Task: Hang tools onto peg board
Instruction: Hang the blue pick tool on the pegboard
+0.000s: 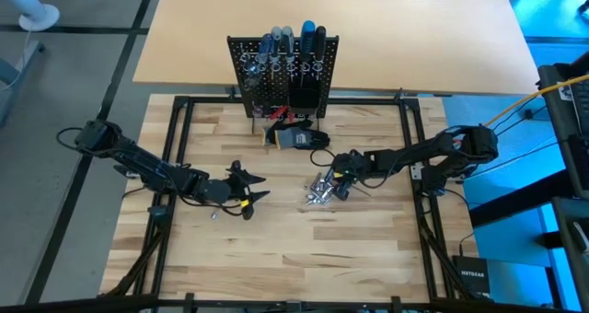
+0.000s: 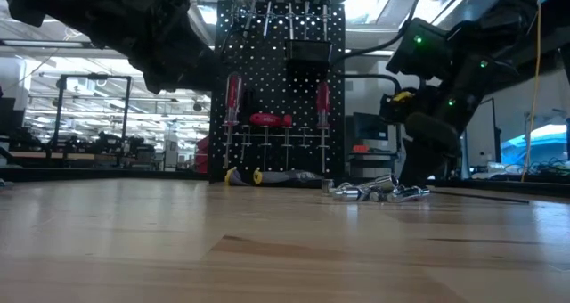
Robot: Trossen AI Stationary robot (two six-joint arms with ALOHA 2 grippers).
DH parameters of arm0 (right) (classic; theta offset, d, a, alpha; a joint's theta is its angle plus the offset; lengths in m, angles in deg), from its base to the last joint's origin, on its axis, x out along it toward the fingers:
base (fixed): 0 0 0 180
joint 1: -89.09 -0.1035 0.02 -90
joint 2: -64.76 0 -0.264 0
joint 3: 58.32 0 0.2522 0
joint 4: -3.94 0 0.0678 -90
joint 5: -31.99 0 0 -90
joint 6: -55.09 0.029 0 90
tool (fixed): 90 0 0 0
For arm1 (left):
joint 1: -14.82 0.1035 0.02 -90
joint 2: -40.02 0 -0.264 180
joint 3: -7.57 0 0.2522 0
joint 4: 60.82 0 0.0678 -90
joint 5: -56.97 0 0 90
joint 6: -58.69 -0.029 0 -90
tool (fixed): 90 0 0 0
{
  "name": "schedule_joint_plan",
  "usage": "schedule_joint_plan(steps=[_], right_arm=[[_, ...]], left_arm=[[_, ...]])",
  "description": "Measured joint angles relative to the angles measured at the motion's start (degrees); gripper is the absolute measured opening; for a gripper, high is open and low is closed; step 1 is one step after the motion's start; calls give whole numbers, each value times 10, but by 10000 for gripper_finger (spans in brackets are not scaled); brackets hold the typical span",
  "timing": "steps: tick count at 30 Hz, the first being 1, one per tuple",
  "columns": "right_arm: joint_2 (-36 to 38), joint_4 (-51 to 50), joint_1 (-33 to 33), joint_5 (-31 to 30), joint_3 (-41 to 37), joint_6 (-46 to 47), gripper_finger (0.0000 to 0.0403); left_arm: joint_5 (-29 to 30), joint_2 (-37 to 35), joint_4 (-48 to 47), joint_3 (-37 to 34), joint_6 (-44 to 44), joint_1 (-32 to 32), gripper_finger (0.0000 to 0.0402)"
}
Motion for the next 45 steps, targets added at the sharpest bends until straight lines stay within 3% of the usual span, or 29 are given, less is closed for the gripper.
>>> schedule_joint_plan(steps=[4, 8, 12, 22, 29, 34, 39, 45], right_arm=[[0, 3, 0, -2, 0, -4, 13], [1, 7, 0, -9, 0, -13, 27], [18, 3, 0, -14, -2, -16, 11], [120, 27, -31, -29, -2, -49, 10], [136, 134, -92, -113, -2, -113, 12], [136, 225, -126, -233, -2, -180, 12], [137, 335, -132, -297, -1, -234, 11], [137, 397, -131, -320, -1, -266, 14]], left_arm=[[0, 0, 0, 0, 4, 0, 196], [0, 0, 0, 0, 4, 0, 196], [0, 0, 0, 0, -4, 0, 196], [0, 0, 2, 33, -26, 4, 196], [0, 0, 3, 76, -40, 8, 196], [28, 9, 11, 104, -45, 19, 196], [87, 61, 128, 122, -109, 22, 196], [101, 153, 325, 148, -203, 30, 196]])
